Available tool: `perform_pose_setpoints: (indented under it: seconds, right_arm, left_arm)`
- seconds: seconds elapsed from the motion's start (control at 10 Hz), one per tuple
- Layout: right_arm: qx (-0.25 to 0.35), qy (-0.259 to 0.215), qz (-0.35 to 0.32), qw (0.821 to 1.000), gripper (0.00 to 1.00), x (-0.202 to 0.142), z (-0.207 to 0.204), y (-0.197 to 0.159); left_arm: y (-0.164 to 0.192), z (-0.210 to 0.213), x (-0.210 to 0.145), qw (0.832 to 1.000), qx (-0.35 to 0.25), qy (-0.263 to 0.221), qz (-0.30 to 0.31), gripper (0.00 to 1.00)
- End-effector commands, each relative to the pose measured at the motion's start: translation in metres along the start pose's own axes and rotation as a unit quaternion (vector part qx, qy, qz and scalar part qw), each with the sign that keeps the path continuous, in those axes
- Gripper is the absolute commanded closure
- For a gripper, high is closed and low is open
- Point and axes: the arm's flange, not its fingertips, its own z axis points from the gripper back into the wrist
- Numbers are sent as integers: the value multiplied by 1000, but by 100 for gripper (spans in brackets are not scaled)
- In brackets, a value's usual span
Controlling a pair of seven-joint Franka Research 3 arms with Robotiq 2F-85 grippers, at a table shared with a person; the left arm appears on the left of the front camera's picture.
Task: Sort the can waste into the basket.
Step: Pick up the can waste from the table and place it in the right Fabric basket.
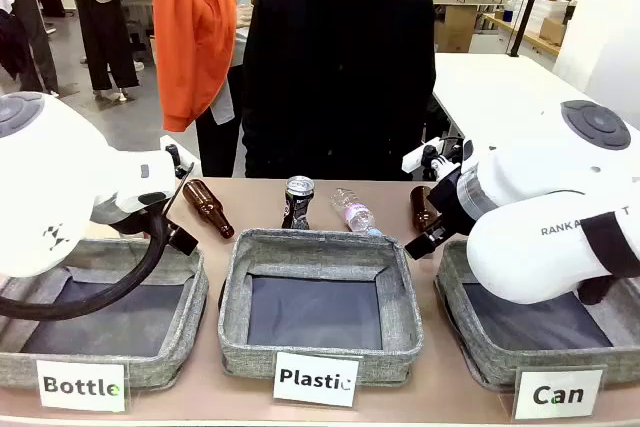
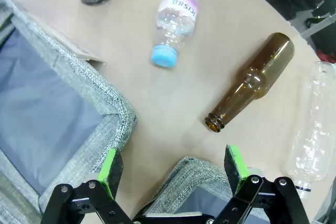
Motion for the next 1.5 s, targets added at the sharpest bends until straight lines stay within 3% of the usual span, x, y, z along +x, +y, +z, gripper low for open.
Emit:
perform_pose_setpoints:
  seconds: [0.0, 1.3, 1.4]
  right_arm:
    - [0, 0, 0, 1000, 0, 0, 0, 0]
    - [0, 0, 0, 1000, 0, 0, 0, 0]
    - [31, 35, -17, 999, 0, 7, 20, -2]
  left_arm:
    - [0, 0, 0, 1000, 0, 0, 0, 0]
    - [0, 0, 0, 1000, 0, 0, 0, 0]
    - [-1, 31, 8, 1000, -28, -10, 10, 0]
